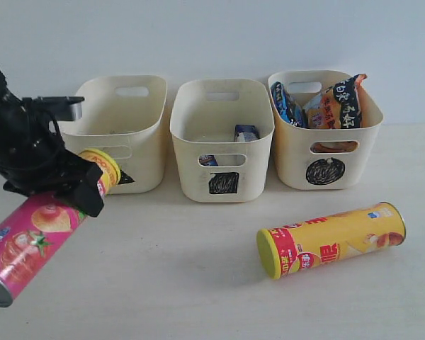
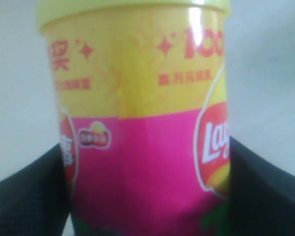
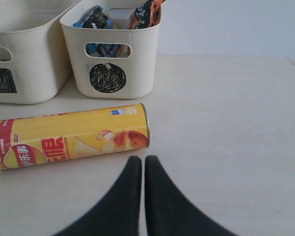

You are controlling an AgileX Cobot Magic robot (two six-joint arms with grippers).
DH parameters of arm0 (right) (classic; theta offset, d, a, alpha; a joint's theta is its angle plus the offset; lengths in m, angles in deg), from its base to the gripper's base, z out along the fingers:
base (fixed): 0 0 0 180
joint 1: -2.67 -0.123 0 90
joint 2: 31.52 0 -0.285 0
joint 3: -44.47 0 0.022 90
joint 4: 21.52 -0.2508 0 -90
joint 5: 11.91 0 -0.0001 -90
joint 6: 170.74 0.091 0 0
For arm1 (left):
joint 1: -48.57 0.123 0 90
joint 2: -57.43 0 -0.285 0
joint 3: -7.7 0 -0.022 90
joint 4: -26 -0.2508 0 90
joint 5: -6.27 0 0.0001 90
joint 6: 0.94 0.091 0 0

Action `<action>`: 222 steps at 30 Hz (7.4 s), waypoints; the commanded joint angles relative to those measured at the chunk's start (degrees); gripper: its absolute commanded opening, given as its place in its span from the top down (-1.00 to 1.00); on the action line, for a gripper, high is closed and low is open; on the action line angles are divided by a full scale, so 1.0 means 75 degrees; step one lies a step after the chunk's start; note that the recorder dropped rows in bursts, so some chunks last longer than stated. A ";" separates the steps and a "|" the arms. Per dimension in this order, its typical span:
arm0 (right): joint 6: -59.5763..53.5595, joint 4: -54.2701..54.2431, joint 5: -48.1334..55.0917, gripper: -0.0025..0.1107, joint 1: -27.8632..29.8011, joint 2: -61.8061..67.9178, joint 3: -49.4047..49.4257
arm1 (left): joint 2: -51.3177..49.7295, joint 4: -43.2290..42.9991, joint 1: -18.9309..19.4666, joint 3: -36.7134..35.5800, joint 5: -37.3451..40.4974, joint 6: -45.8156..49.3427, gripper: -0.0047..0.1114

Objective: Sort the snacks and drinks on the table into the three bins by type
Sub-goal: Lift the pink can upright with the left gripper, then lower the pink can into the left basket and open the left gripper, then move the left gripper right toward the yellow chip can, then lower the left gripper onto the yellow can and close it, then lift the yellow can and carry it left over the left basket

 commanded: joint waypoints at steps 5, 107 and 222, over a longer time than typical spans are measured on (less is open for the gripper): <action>-0.0049 -0.0005 -0.0048 0.96 0.0017 -0.0042 0.0036 | 0.0942 0.0160 -0.0050 0.0968 0.0071 -0.0073 0.84; -0.0049 -0.0005 -0.0048 0.96 0.0017 -0.0042 0.0036 | -0.0205 0.2479 -0.0305 0.2114 -0.1516 0.4436 0.84; -0.0050 -0.0005 -0.0050 0.96 0.0017 -0.0042 0.0036 | -0.4626 -0.0299 -0.5099 0.7434 -0.0074 0.2564 0.84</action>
